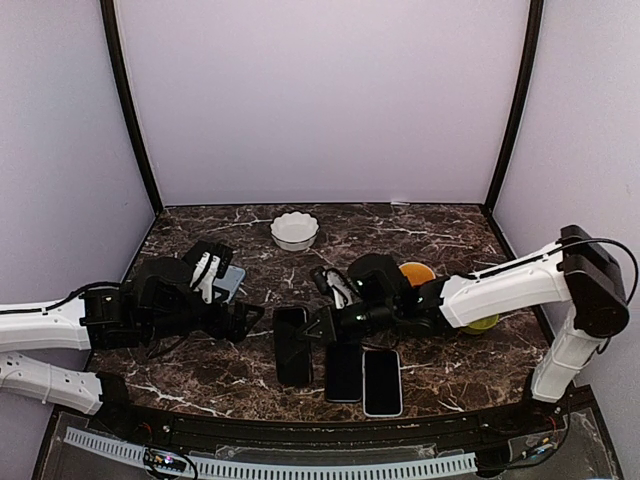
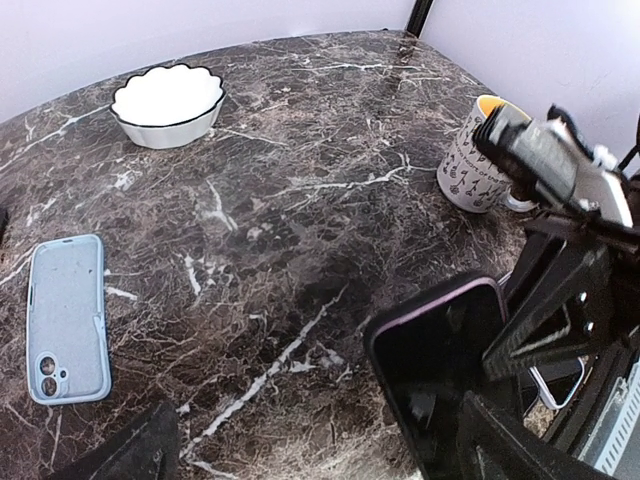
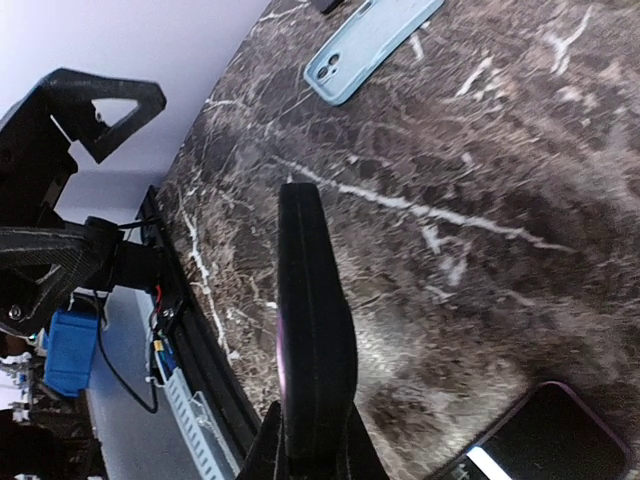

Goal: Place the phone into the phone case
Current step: Place the phone with the phone case at the center of the board.

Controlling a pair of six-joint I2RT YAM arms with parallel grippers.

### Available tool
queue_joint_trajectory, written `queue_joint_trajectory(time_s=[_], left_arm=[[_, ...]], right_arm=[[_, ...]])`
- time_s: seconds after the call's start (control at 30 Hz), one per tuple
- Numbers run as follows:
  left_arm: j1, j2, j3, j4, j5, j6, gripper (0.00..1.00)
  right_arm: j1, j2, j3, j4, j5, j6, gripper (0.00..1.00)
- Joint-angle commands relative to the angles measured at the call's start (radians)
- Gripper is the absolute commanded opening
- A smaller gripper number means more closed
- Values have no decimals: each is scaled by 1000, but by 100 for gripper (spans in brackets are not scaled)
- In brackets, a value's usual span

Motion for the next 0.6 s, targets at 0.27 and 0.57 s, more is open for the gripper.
queue_joint_trajectory(time_s=[0.27,0.57], left_arm=[[13,-10,-18,-42,18,-11,99],[15,-1,-19,-37,20,-5,99]], right_arm=[[17,155,-74,329,-91,243,0],[19,169,-27,93,36,161,27]])
